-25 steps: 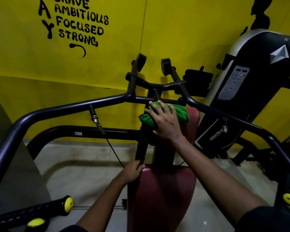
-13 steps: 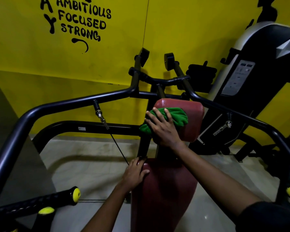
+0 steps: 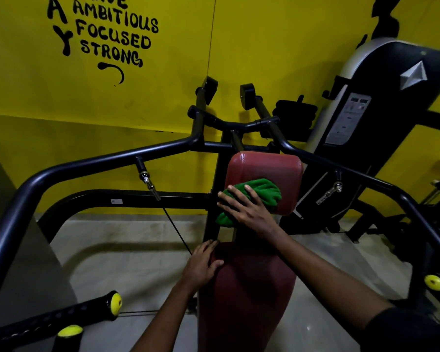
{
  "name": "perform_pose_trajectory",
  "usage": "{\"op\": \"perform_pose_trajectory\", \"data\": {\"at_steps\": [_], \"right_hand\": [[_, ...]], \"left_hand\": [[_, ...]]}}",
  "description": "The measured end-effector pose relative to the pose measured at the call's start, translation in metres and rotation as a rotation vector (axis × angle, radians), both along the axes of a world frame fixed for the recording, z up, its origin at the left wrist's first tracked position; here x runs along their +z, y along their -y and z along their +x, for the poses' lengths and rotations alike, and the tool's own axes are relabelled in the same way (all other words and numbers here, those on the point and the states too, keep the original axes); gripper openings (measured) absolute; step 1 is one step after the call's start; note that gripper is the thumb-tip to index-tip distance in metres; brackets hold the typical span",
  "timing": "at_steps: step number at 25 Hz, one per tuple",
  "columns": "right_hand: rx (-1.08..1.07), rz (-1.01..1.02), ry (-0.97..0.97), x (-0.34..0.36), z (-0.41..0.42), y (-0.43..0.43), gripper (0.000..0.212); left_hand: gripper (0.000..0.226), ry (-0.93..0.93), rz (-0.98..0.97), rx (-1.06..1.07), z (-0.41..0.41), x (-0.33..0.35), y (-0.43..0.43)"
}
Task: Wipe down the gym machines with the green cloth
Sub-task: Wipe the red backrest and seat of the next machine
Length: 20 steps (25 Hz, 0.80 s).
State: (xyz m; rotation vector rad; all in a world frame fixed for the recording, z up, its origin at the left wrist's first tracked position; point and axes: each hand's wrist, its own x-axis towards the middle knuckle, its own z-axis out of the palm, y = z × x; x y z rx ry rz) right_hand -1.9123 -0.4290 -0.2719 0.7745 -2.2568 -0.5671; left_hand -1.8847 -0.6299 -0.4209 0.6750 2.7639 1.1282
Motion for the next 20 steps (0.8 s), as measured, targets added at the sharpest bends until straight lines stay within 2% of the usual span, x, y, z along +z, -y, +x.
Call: {"op": "perform_pose_trajectory", "data": {"at_steps": [6,10,14,17,20], "right_hand": [[-0.004,0.007,0.045,-0.005,0.026,-0.025,0.057],[-0.016,-0.051,0.074,0.0,0.022,-0.011,0.058],[-0.031,-0.031,0.084,-0.006,0.03,-0.028,0.058],[-0.123,-0.102,0.12,-0.016,0.039,-0.051,0.065],[-0.21,-0.325,0.11,-0.021,0.051,-0.075,0.081]], "left_hand": [[0.072,0.022,0.047,-0.009,-0.001,0.002,0.003],[0.076,0.052,0.071,0.019,-0.001,-0.001,0.0],[0.063,0.154,0.096,-0.021,-0.005,0.012,0.005],[0.04,0.333,0.295,0.123,-0.006,0.028,0.008],[0.036,0.304,0.489,0.257,-0.007,0.062,0.001]]}}
